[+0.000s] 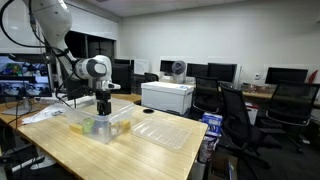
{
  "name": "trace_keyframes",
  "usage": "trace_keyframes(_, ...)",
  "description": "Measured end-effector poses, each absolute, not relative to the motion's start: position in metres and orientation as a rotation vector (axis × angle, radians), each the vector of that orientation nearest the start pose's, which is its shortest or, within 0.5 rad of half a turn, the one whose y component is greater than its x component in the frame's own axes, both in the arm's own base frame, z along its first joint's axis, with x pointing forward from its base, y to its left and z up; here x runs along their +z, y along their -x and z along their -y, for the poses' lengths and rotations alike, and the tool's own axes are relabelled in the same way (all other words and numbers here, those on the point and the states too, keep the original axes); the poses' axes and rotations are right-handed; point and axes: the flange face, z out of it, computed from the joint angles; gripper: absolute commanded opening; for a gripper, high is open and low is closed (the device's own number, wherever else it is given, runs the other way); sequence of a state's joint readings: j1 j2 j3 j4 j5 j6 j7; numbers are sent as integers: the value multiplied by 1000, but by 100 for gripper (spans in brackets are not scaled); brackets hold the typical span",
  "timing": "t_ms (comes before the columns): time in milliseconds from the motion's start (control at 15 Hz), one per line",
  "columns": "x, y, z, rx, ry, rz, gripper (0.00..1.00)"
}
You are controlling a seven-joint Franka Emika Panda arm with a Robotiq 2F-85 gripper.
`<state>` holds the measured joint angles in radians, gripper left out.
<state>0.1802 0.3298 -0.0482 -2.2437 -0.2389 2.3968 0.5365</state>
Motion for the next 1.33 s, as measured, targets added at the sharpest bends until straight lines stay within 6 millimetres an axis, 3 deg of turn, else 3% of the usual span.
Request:
trace_keyframes(333,201,-521,-47,219,3323,-421,31)
trace_keyframes(600,218,-533,-47,225,3334,-413,31)
trace_keyframes(1067,339,-568,-65,-35,3320,-301,31)
trace_keyframes(1200,366,-576,-59,-119,3304,-328,31)
trace_keyframes(1333,384,-584,-39,-178,3289,-390,31)
